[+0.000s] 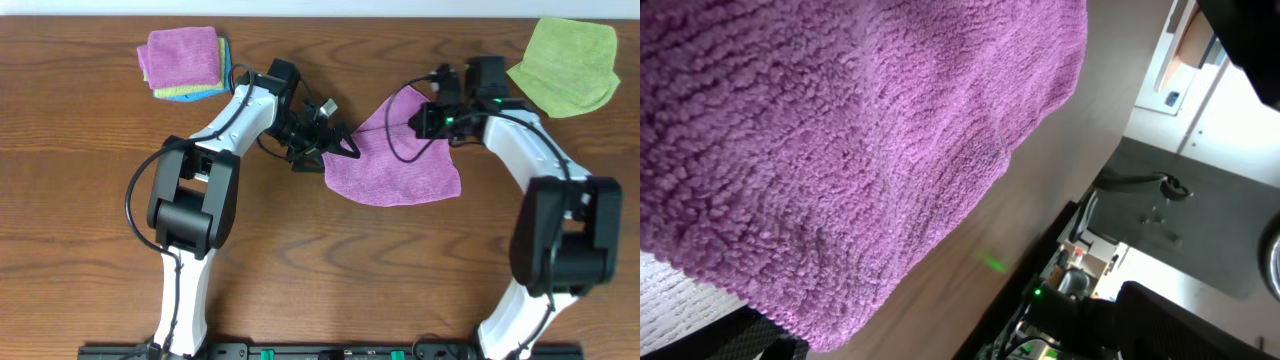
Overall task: Fold the cloth
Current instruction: 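Lower the held cloth onto the table center with both grippers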
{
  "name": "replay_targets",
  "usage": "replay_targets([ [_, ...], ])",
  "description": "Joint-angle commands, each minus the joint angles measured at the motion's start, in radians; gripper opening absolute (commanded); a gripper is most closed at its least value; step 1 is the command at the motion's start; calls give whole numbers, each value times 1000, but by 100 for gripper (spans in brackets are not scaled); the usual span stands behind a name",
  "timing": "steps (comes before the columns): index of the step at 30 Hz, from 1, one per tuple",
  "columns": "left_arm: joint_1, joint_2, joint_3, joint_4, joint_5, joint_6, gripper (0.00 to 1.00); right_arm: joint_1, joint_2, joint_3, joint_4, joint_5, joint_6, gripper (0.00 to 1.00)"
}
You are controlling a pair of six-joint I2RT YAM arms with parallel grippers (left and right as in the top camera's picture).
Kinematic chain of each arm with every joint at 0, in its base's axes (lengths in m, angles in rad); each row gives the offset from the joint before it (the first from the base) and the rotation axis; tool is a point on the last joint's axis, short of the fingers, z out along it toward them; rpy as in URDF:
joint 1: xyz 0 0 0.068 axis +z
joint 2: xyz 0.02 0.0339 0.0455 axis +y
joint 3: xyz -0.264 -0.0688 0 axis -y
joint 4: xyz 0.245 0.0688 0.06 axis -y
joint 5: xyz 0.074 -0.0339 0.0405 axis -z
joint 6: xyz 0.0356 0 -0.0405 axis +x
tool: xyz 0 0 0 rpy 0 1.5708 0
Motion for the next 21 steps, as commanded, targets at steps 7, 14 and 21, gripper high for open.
replay_targets([
  [7,-41,-29,5,0,-17,40,95,85,127,245,-72,166,-120,1],
  [14,-76,-29,5,13,-18,40,95,87,190,285,-76,187,-119,1],
  [21,-88,-29,5,34,-29,40,95,87,235,285,-79,214,-119,1],
])
